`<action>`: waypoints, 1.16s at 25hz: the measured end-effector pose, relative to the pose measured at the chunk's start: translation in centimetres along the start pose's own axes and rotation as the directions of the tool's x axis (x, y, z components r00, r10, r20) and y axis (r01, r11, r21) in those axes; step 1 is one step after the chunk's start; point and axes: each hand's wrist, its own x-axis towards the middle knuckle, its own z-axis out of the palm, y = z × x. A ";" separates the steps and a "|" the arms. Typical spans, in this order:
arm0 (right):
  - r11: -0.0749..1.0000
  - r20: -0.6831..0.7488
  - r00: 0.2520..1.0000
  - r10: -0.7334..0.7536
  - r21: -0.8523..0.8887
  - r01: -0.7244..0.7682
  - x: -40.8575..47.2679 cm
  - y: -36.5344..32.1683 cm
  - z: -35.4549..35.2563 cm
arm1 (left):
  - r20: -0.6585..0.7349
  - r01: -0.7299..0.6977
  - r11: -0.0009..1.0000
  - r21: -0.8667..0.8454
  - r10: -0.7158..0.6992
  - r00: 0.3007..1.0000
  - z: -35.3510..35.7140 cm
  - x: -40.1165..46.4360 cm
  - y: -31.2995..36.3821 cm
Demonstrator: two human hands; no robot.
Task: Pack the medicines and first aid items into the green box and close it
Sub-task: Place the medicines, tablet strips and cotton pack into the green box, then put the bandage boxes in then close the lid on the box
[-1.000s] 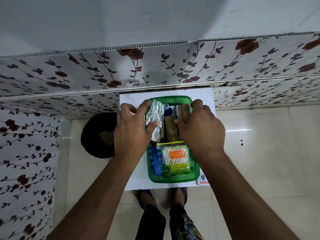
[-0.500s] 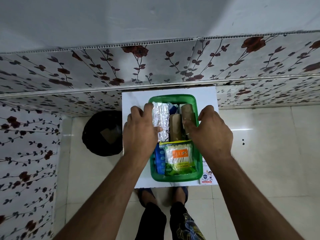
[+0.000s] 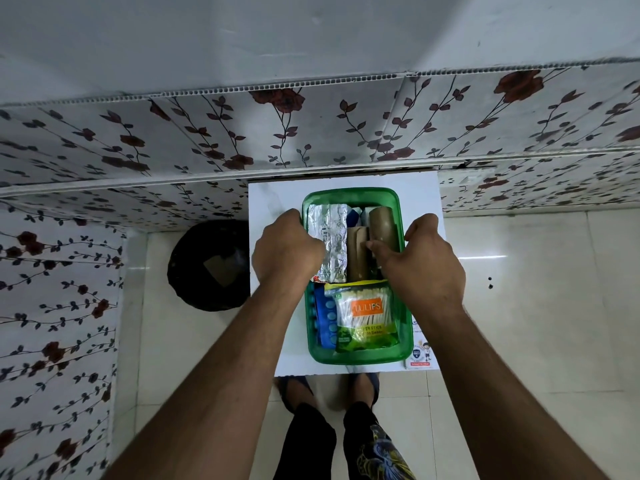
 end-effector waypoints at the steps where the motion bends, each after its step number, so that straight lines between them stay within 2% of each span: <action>1: 1.000 0.003 1.000 0.000 0.001 0.000 0.0 0.0 -0.1 | 0.008 -0.005 1.000 -0.015 0.005 1.000 -0.1 0.1 -0.1; 6: 0.996 0.002 1.000 -0.021 0.090 0.021 -0.1 0.6 -0.7 | 0.058 -0.070 0.969 -0.237 0.086 0.995 -1.4 -0.3 -1.9; 8: 0.978 -0.058 0.998 -0.035 0.202 0.046 -0.3 1.8 -1.7 | -0.050 -0.180 0.938 -0.297 0.173 0.984 -2.1 -1.4 -2.4; 11: 0.948 -0.102 0.994 0.028 0.319 0.006 -0.8 5.1 -3.8 | -0.244 -0.421 0.875 -0.240 0.366 0.898 -2.9 -3.9 -1.7; 13: 0.958 -0.042 0.994 0.100 0.276 -0.085 -1.4 8.2 -4.3 | -0.196 -0.514 0.824 -0.238 0.477 0.857 -2.2 -5.6 -0.4; 16: 0.974 0.109 0.974 0.197 0.092 -0.207 -2.7 12.3 -2.9 | -0.032 -0.588 0.771 -0.243 0.600 0.800 0.4 -7.6 2.0; 18: 0.973 0.168 0.959 0.228 -0.013 -0.229 -3.5 14.2 -1.0 | 0.055 -0.614 0.755 -0.230 0.640 0.766 2.3 -8.4 3.4; 20: 0.971 0.176 0.956 0.236 -0.015 -0.238 -3.8 15.1 0.7 | 0.102 -0.616 0.753 -0.230 0.649 0.754 3.6 -8.7 4.3; 23: 0.955 0.152 0.952 0.267 0.094 -0.283 -3.7 16.0 1.8 | 0.103 -0.615 0.753 -0.234 0.648 0.755 4.4 -8.7 4.8; 29: 0.883 0.163 0.932 0.323 0.303 -0.359 -3.7 17.1 0.2 | 0.101 -0.524 0.795 -0.307 0.574 0.813 4.5 -8.8 4.5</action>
